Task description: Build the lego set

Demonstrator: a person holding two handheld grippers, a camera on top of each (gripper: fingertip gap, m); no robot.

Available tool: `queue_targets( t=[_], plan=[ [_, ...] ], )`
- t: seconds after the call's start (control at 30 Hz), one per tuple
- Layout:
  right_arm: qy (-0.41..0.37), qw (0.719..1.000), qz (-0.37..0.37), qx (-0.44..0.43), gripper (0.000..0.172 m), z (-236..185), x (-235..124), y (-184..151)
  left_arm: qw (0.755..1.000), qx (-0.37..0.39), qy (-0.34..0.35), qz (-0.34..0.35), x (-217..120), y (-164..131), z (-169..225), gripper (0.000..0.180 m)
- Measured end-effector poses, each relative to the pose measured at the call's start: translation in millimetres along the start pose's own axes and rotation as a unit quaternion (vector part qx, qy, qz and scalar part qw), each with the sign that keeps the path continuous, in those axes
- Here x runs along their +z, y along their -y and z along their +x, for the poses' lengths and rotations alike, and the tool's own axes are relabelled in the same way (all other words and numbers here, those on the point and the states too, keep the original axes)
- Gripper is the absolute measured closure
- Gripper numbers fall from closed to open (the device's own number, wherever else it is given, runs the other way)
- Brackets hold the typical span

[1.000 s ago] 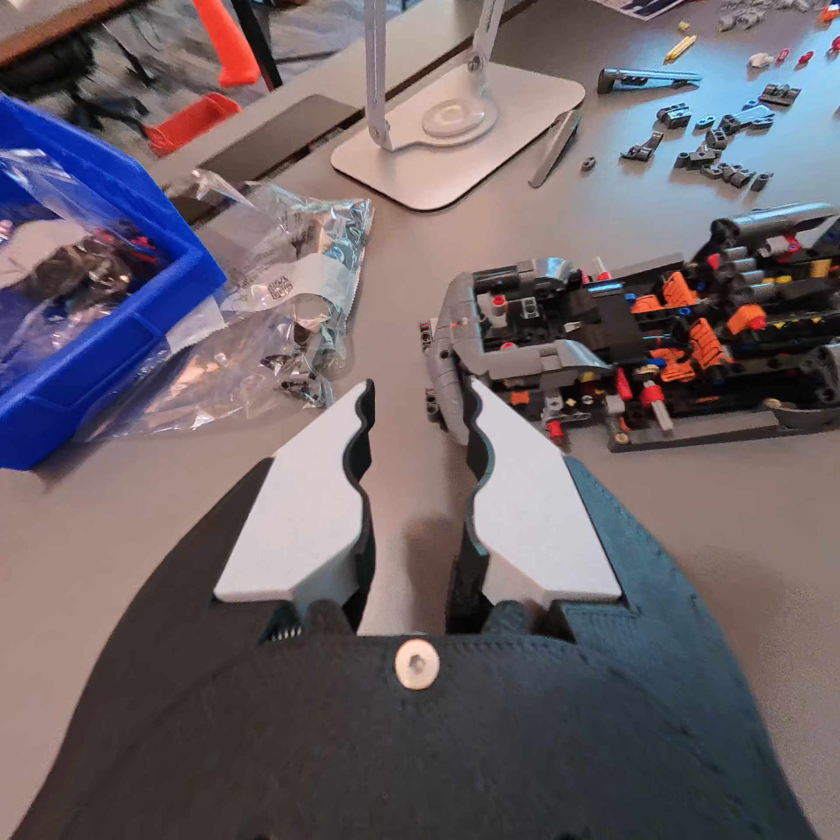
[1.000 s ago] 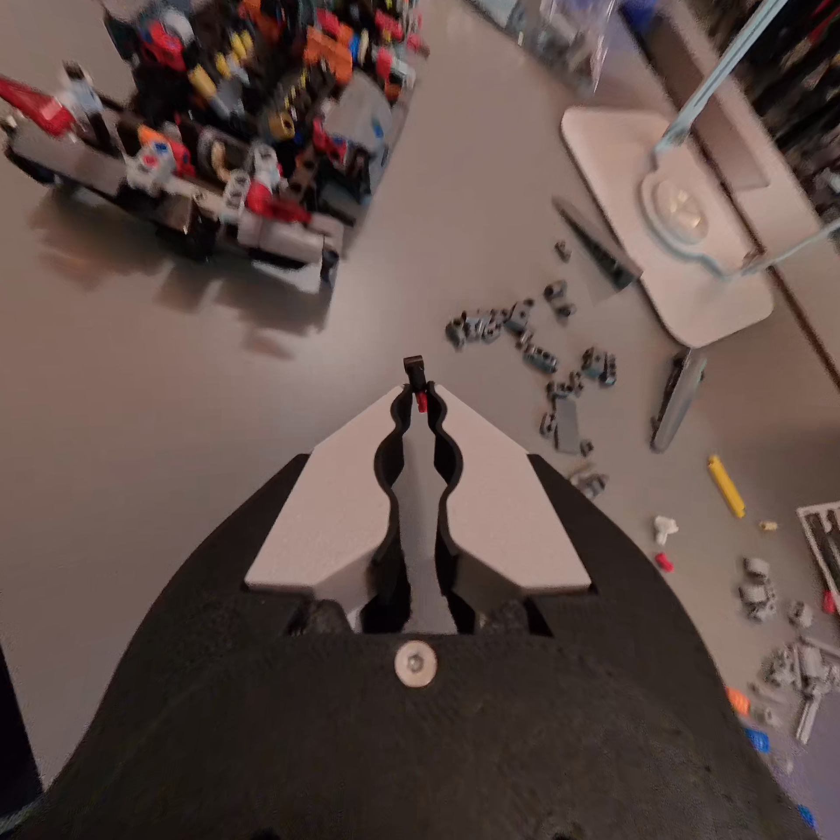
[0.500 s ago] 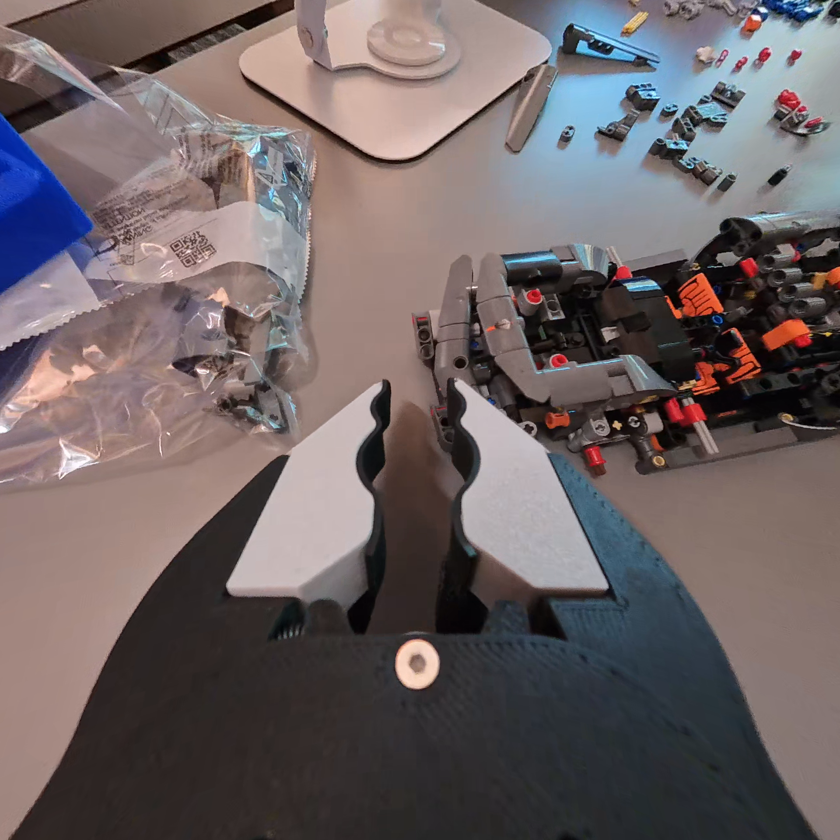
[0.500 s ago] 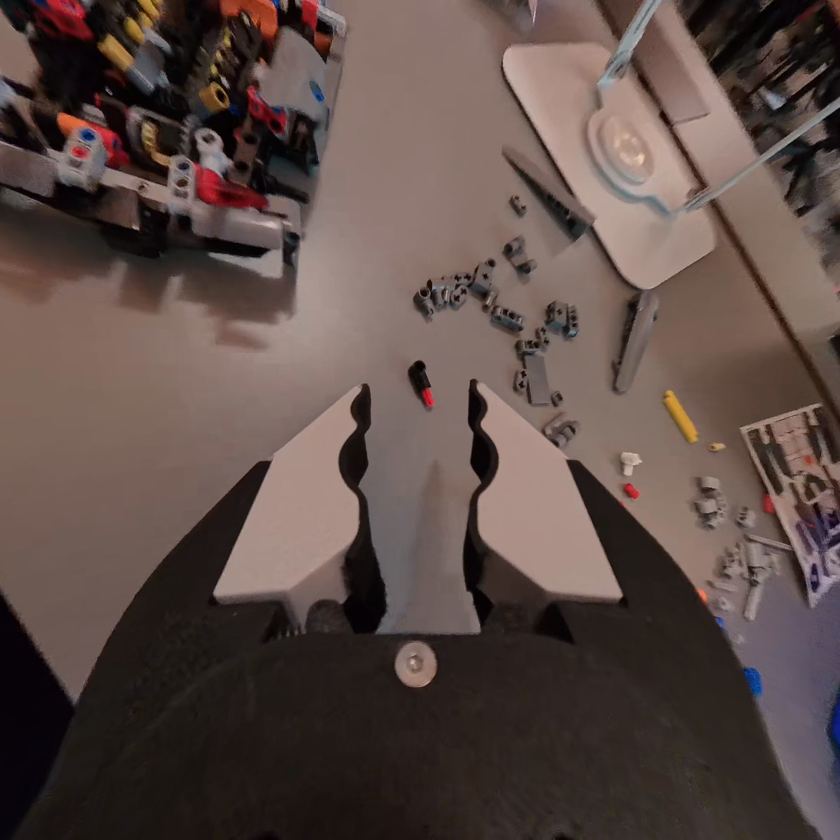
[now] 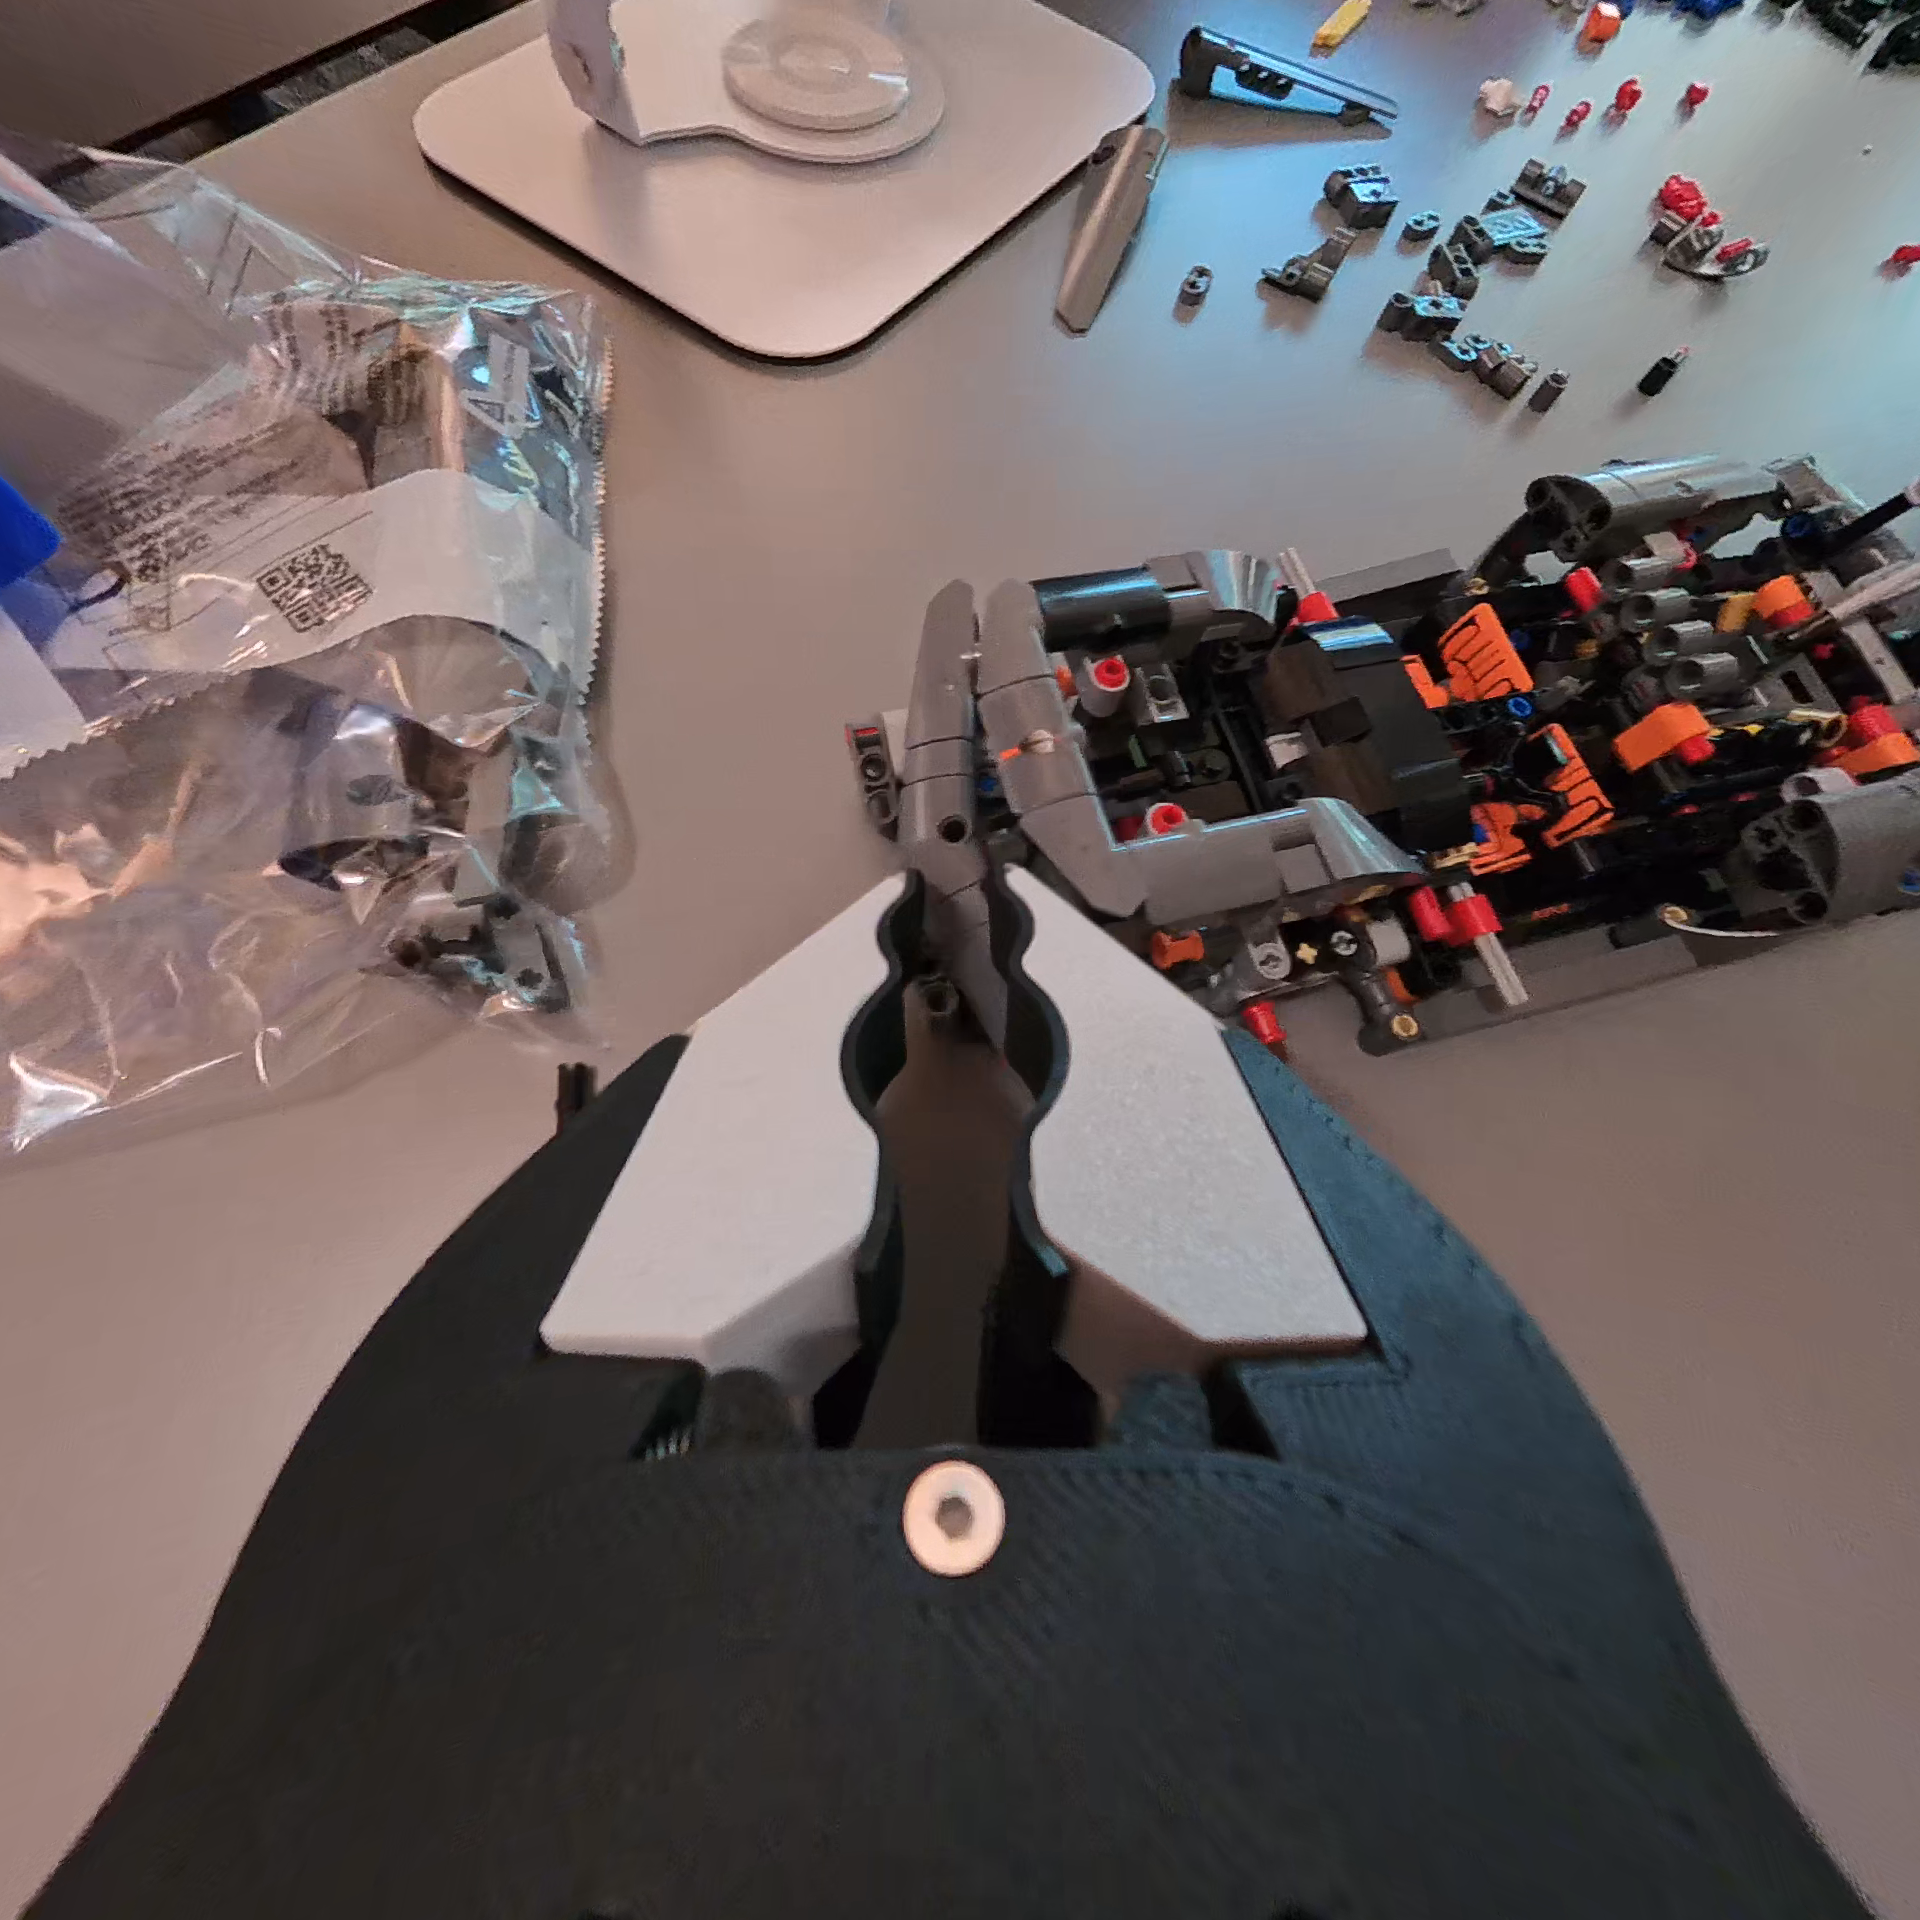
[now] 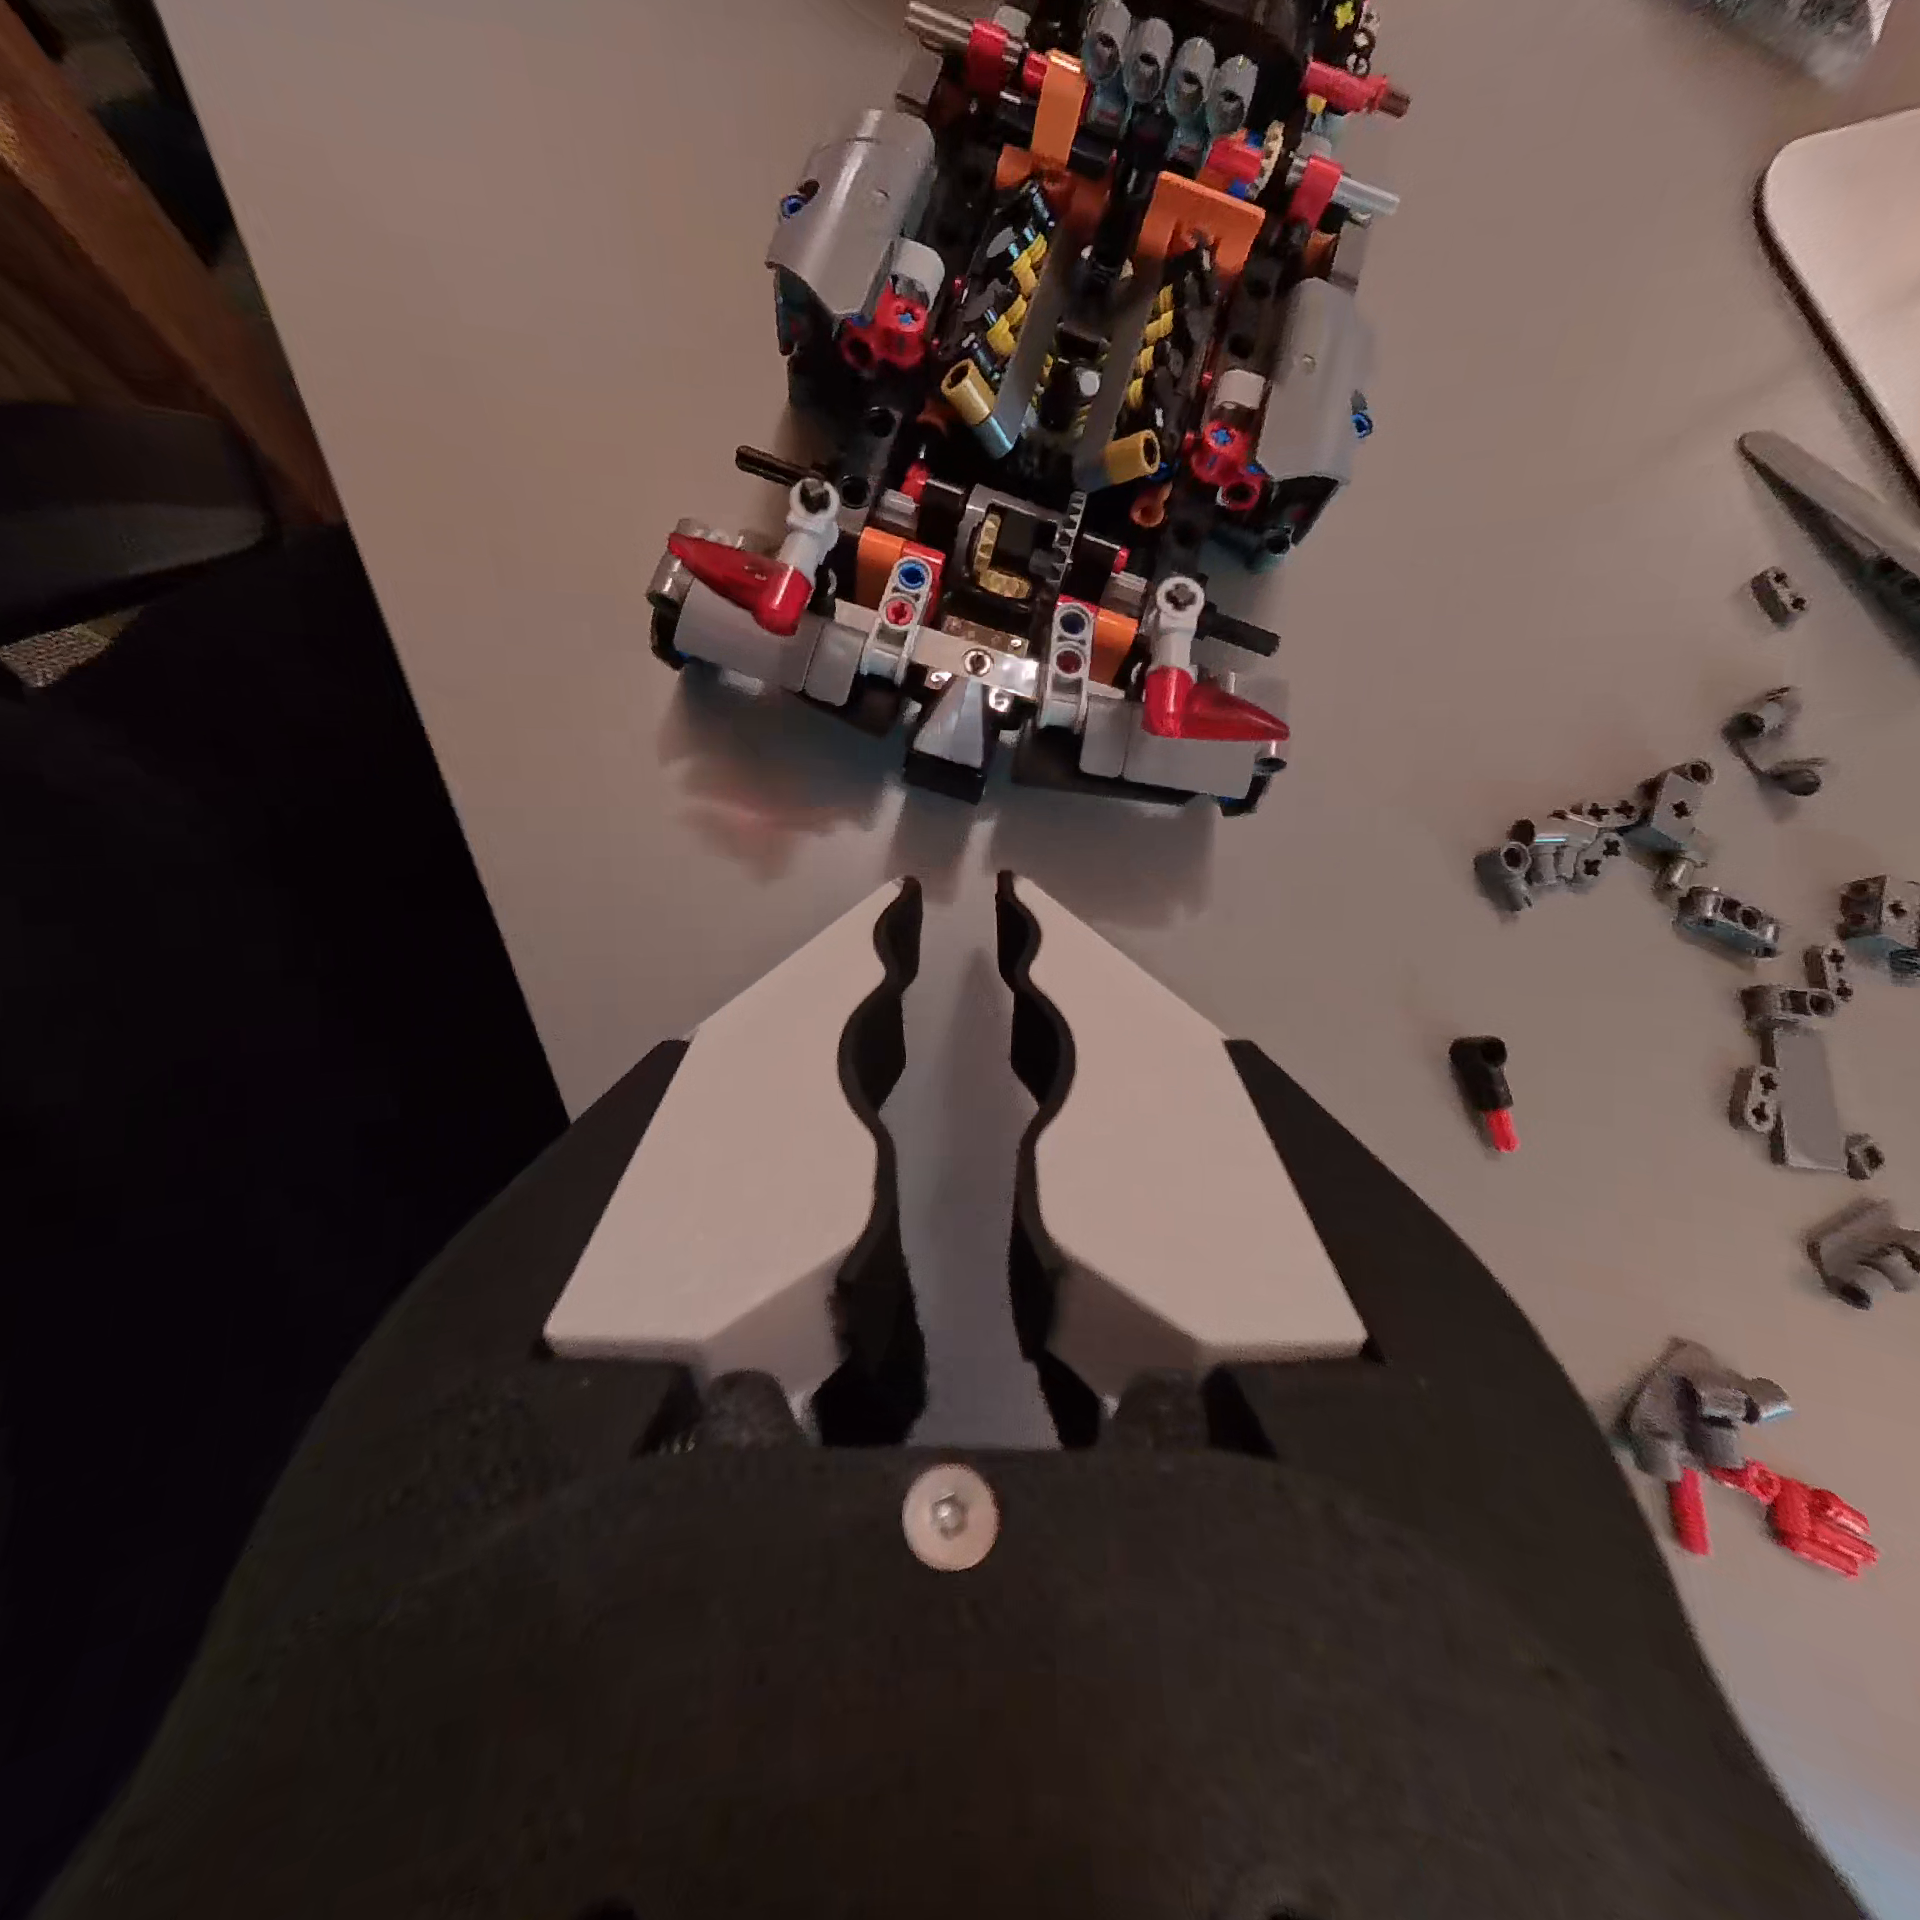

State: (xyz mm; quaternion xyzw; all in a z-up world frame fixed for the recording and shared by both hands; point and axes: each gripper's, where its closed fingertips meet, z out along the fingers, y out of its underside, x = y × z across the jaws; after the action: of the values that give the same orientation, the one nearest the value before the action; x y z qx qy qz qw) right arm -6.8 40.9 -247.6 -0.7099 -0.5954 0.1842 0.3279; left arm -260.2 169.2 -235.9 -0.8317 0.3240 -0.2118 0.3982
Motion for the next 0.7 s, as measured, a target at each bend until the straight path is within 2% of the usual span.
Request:
queue_targets(
  t=[0.27,0.7],
  plan=[
    [-0.026,1.0,-0.003,0.01,0.166,7.3,16.4,4.6,1.0,0.014,0.005,-0.002,1.3,-0.4,4.3,0.171],
    [-0.048,0.998,-0.033,0.002,0.172,30.0,20.9,-0.6,0.998,0.039,0.039,-0.026,-8.9,-8.3,12.3,0.175]
  ],
)
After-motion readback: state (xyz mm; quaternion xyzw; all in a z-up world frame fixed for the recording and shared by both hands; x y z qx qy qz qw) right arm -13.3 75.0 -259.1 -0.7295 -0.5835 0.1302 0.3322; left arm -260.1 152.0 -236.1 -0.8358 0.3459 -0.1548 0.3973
